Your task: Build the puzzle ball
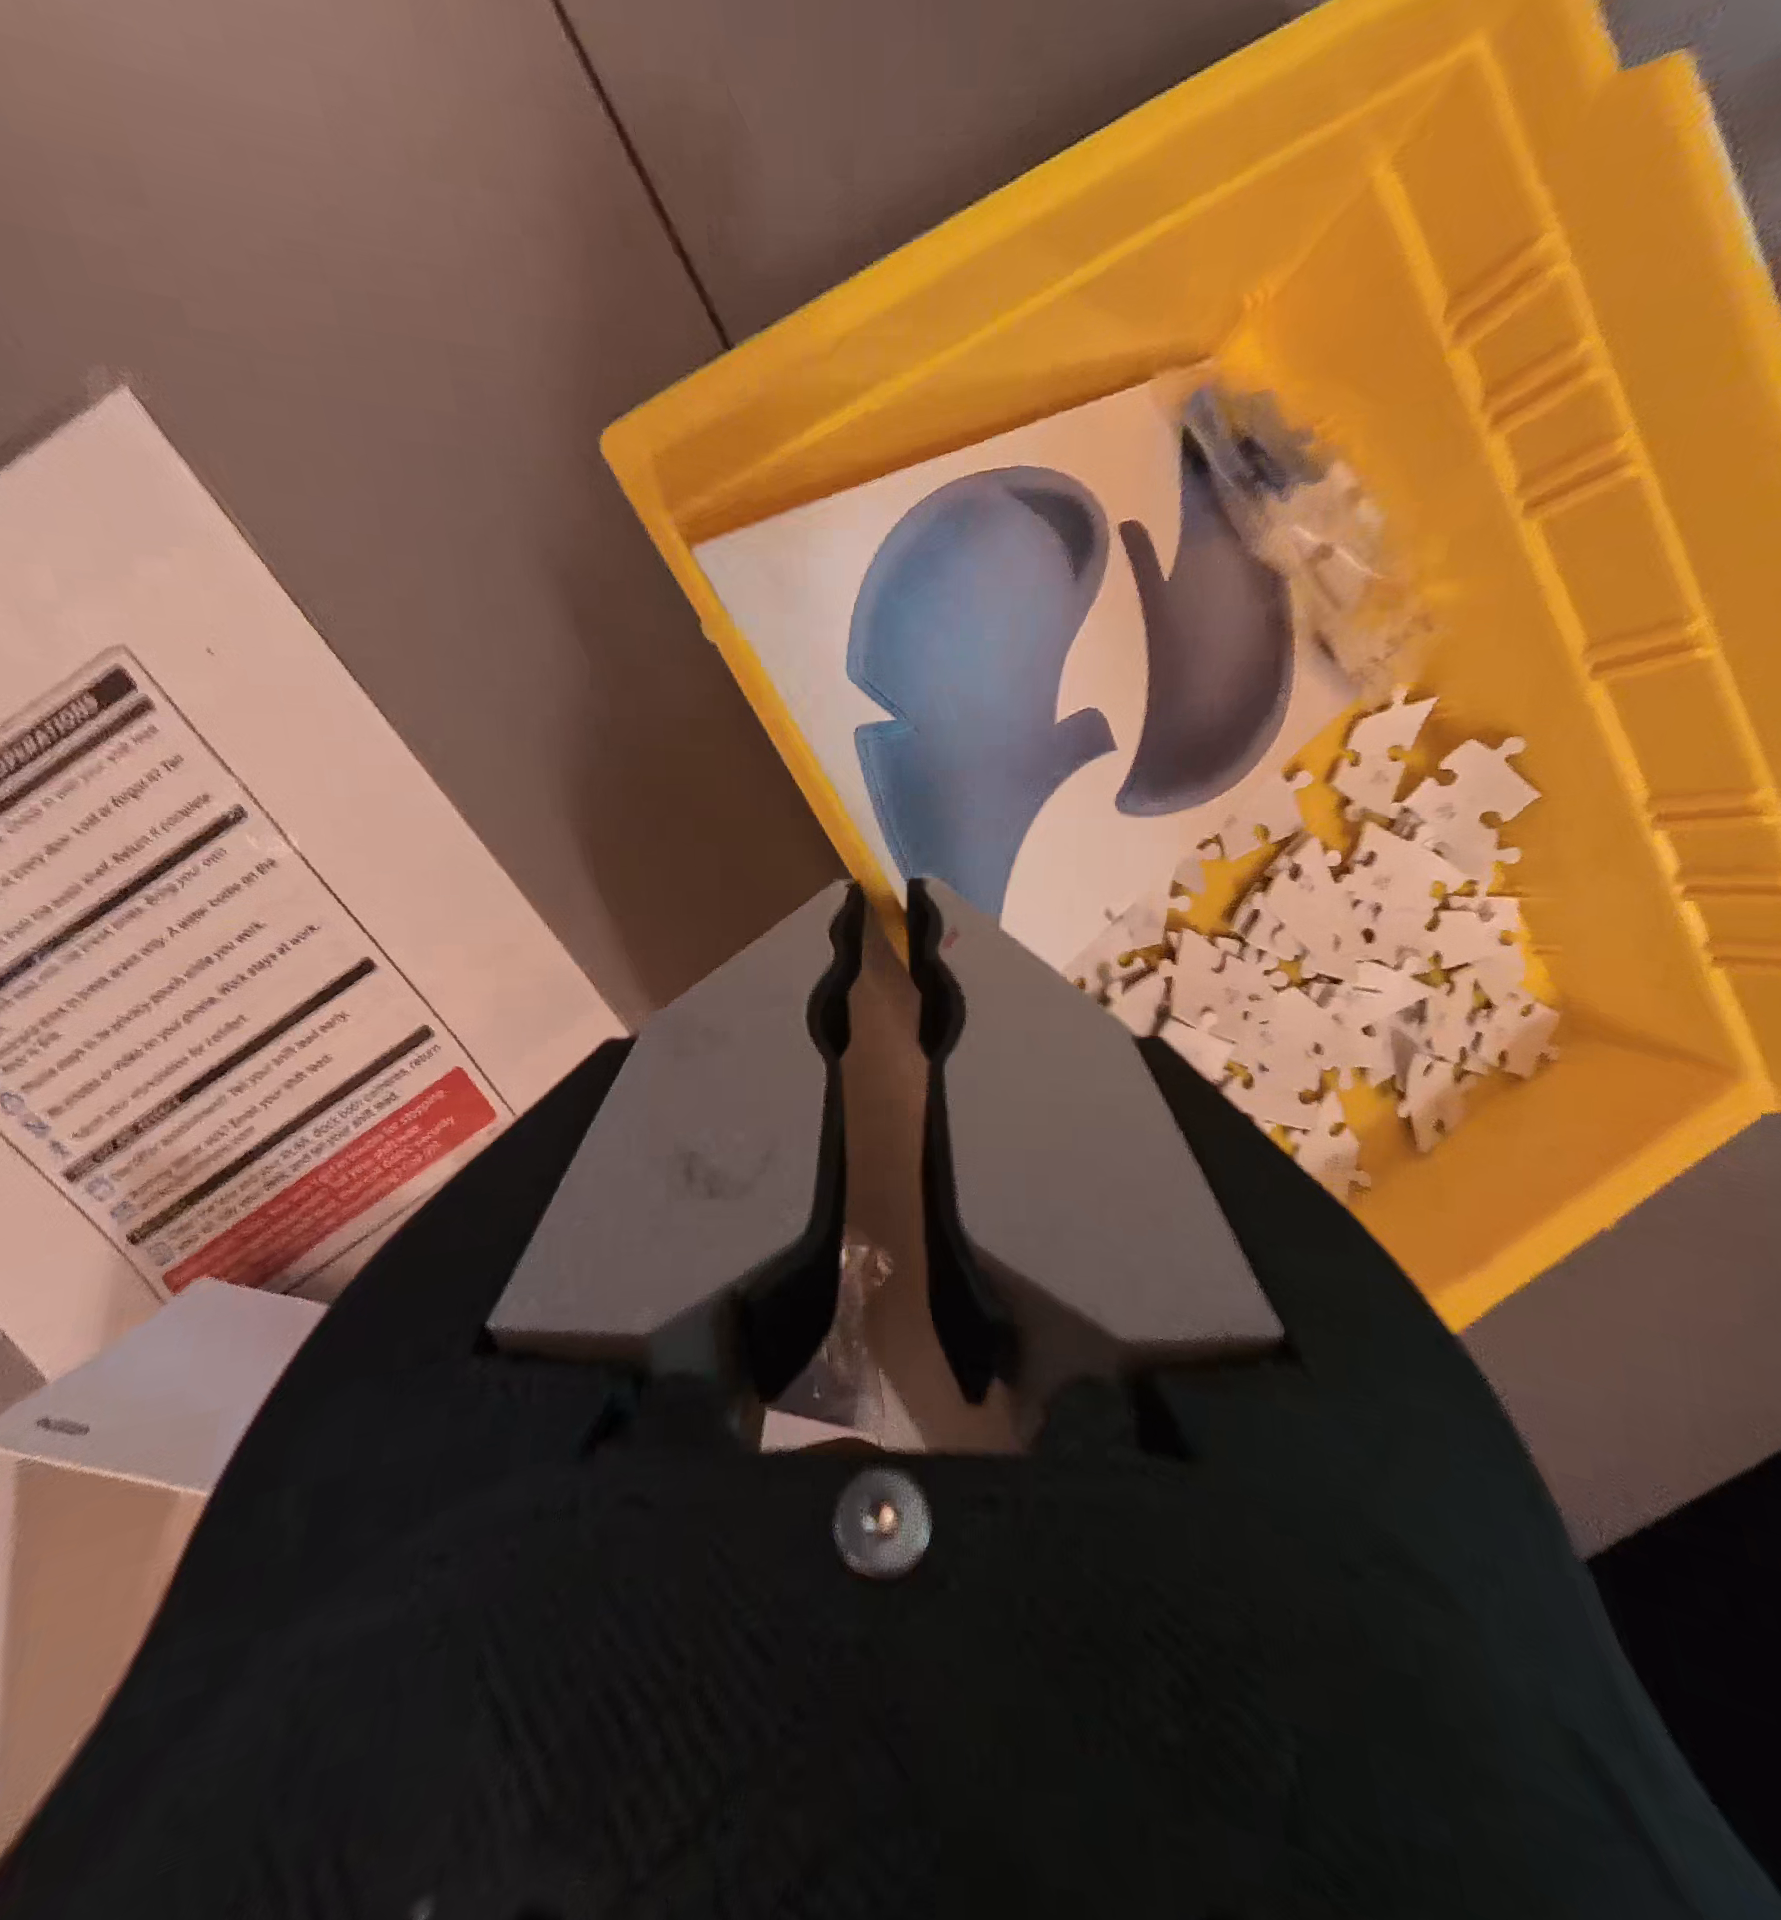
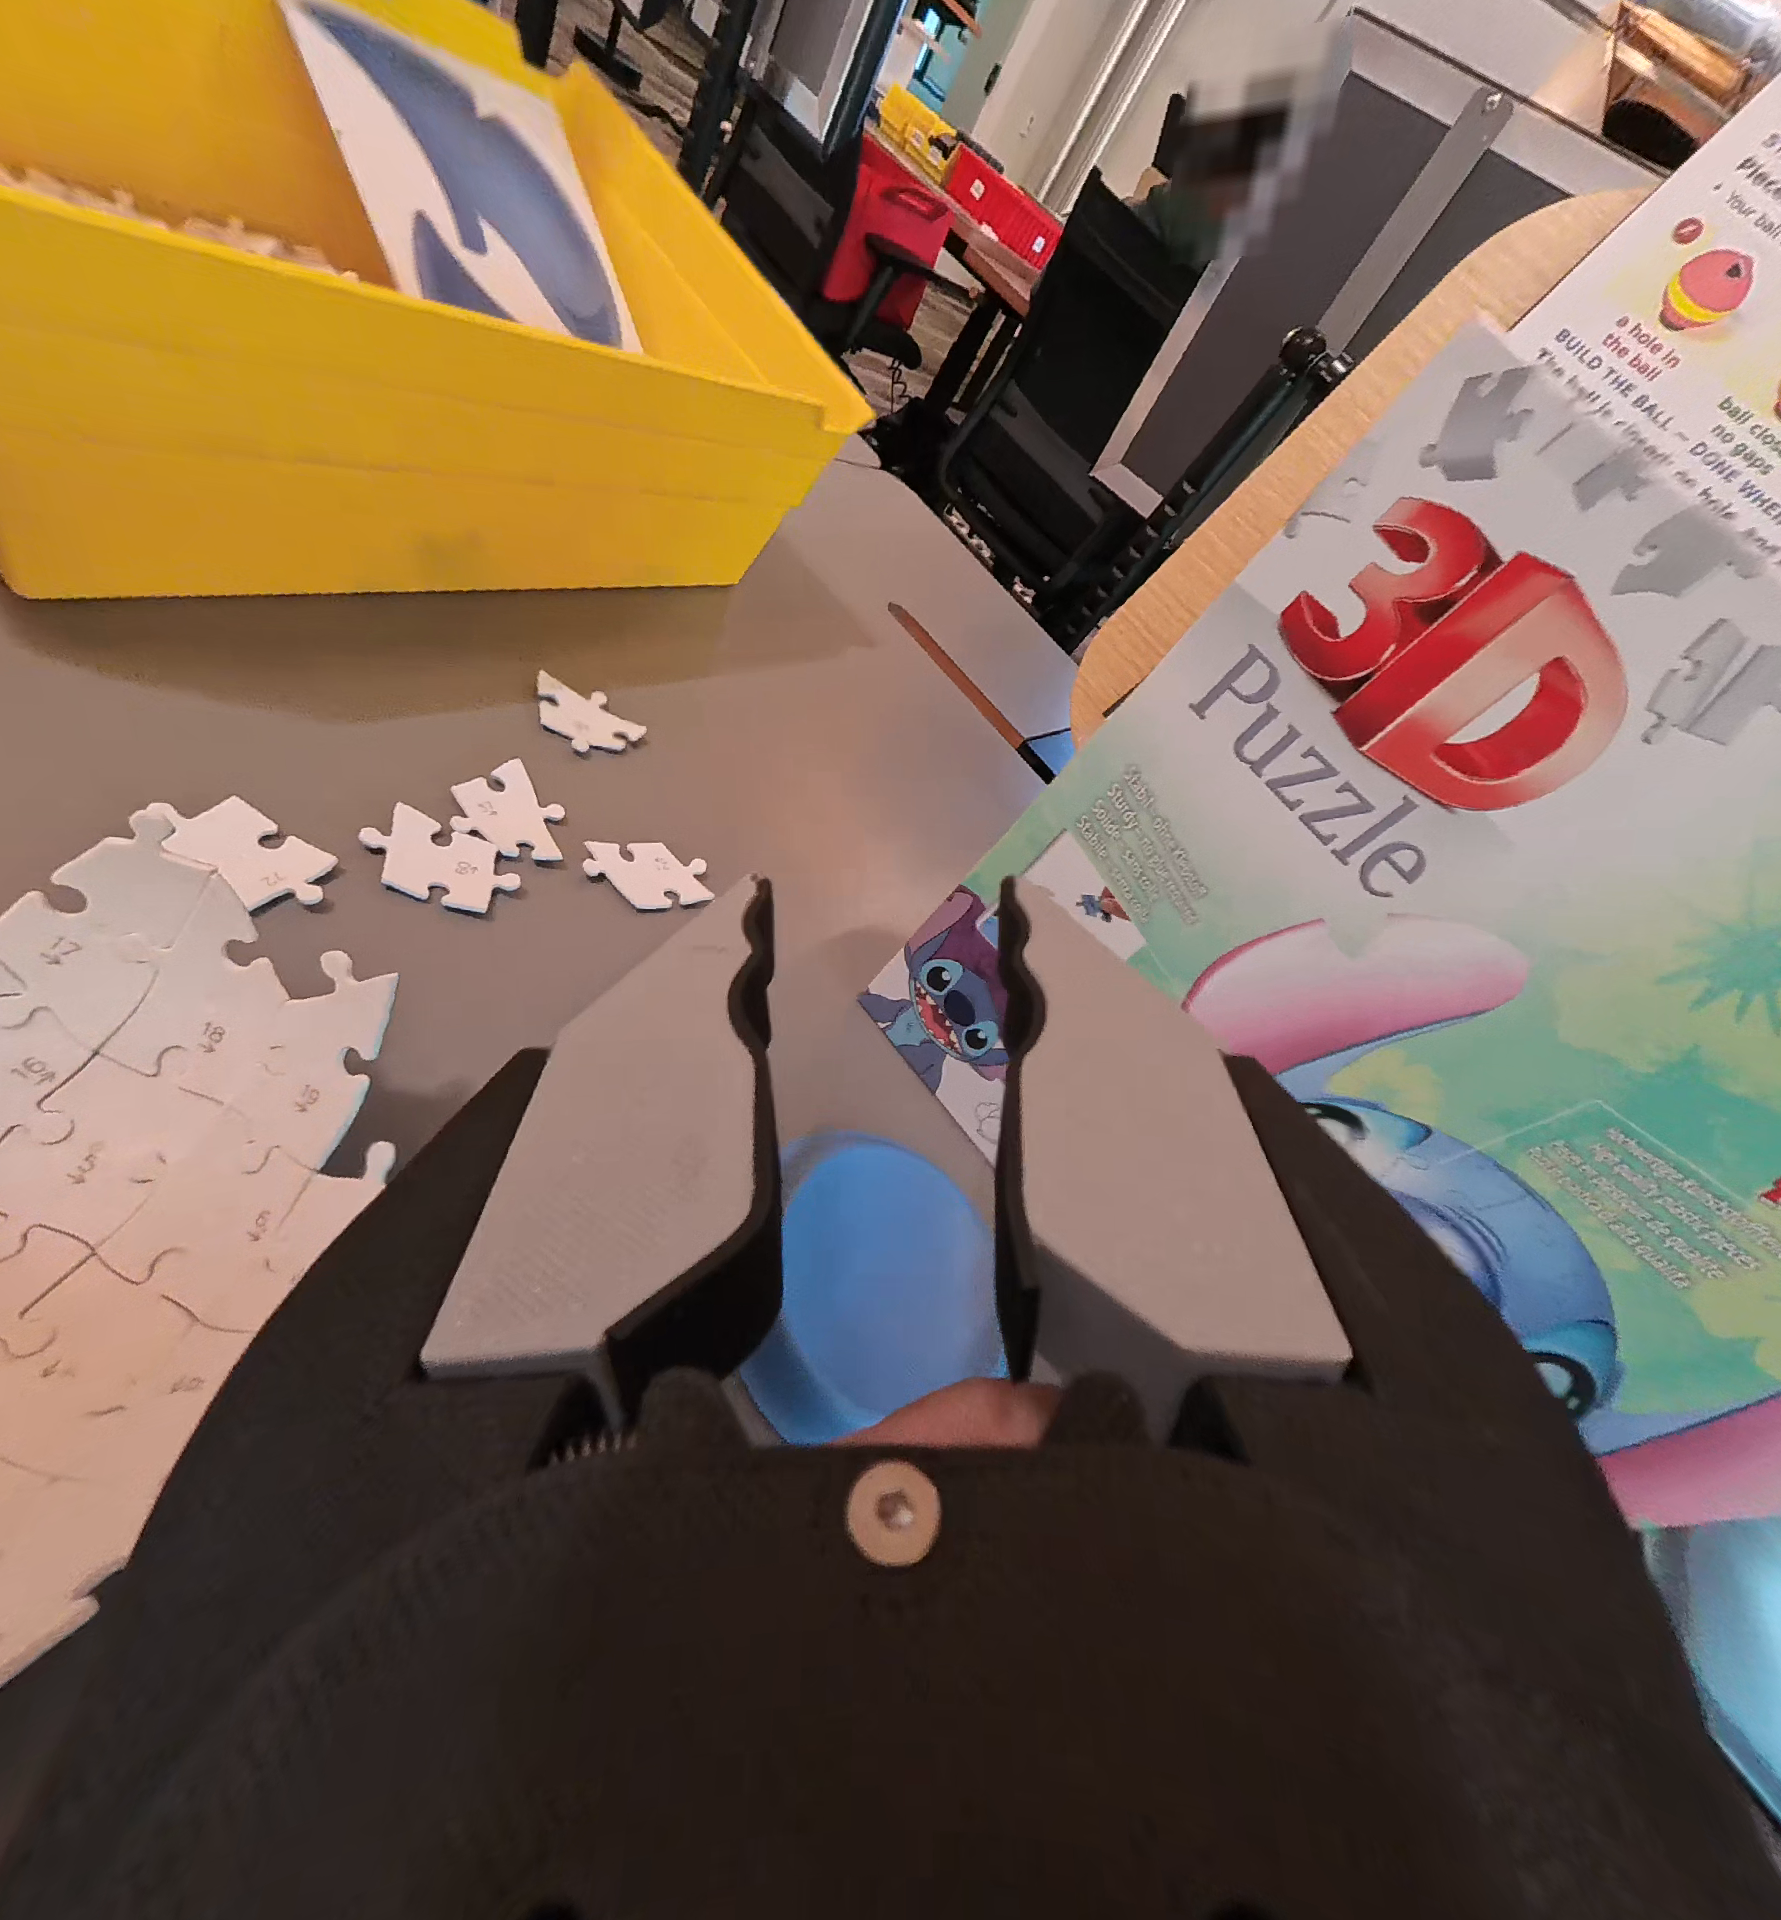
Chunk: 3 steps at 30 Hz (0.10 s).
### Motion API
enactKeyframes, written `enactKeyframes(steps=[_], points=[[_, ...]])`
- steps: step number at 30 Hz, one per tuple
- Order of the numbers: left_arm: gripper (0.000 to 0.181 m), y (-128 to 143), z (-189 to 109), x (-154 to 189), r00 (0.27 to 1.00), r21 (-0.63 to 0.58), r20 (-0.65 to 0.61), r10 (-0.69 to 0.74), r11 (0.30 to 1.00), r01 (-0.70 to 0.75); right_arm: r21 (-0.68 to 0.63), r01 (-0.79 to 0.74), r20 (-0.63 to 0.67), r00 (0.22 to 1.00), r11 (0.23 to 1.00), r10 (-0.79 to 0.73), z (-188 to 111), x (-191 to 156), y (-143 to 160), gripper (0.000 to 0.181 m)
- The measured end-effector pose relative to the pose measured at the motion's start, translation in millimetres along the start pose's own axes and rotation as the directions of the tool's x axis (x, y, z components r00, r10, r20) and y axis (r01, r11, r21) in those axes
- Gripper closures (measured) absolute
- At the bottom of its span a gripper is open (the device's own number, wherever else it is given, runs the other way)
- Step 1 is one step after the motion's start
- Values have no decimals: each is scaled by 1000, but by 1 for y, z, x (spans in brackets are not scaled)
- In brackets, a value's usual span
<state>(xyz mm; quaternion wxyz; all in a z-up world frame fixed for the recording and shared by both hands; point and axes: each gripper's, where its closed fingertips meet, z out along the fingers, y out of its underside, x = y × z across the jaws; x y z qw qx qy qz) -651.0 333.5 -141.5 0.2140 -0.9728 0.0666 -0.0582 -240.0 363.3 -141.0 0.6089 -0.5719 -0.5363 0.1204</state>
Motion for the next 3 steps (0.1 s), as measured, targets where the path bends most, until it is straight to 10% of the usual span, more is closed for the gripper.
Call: enactKeyframes(steps=[3], points=[[176, -13, -5, 9, 999, 34, 9, 47, 998, -48, -27, -24, 48, 999, 999, 26, 7, -8, 8, 138]])
